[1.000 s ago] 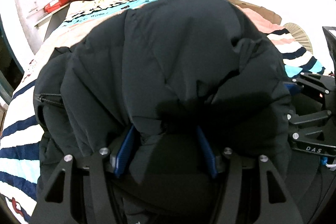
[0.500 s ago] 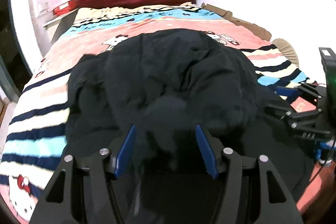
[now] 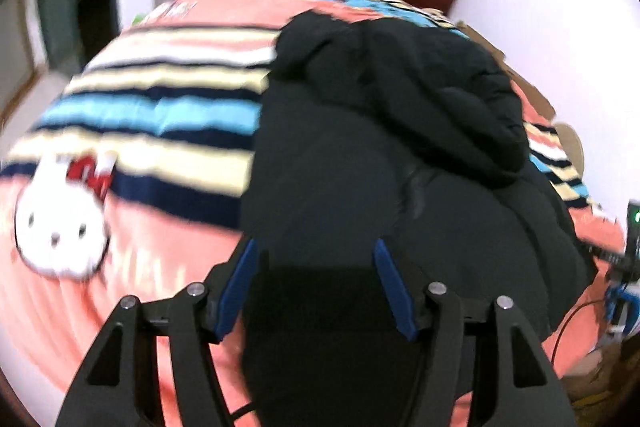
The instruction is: Fold large clothes
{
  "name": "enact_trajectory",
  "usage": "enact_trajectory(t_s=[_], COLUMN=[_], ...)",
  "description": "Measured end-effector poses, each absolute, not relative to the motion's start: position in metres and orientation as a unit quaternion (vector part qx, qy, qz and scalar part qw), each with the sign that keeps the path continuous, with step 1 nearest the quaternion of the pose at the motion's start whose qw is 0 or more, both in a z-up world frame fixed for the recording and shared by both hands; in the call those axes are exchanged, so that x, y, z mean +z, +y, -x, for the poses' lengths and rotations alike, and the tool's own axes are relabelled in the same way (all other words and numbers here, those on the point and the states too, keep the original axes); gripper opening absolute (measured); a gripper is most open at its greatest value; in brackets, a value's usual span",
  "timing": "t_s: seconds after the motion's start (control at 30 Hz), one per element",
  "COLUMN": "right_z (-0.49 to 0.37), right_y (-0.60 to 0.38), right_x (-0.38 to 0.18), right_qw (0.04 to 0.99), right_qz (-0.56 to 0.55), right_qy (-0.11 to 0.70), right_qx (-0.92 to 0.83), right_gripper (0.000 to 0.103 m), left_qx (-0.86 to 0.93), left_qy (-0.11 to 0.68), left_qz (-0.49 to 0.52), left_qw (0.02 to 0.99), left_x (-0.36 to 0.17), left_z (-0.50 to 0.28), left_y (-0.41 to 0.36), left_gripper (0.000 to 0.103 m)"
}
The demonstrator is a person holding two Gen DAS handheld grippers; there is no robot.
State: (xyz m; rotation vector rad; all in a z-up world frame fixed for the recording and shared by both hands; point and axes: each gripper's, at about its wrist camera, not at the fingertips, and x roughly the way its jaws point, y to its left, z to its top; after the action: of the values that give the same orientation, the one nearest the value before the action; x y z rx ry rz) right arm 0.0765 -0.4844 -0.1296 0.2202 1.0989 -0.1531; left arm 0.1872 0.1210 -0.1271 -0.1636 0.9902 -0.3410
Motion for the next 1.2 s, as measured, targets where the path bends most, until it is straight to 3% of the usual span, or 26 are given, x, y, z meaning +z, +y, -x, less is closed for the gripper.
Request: enact_trajectory(t_s=[0.23, 0.7, 0.97, 1.2], right_z=[-0.068, -0.067, -0.057, -0.050], right_y=[-0.491, -0.476, -0.485, -0.487], right_x=[-0.151, -0.165, -0.168, -0.162], right_qw=[0.826, 0.799, 0.793, 0.804], right_qz=[-0.167, -0.225, -0.269, -0.271], right_qy=[0.537, 0.554, 0.543, 0.527], right_qx=[-0.040, 0.052, 0.062, 0.055], right_gripper=[0.084, 0.083, 0.081, 0.081], left_qx=[-0.152, -0.232, -0.228, -0.151], left_qy=[0.501, 0.520, 0.512, 0.485], left_qz=[0.147, 0.269, 0.294, 0.307], left_qw=[0.839, 0.777, 0.774, 0.804], left_x=[-0.164, -0.190, -0.180, -0.149], left_z=[-0.170, -0.145, -0.142, -0.129], left_y=[0.152, 0.157, 0.161, 0.221], left_gripper=[0.060, 0.060, 0.060, 0.060])
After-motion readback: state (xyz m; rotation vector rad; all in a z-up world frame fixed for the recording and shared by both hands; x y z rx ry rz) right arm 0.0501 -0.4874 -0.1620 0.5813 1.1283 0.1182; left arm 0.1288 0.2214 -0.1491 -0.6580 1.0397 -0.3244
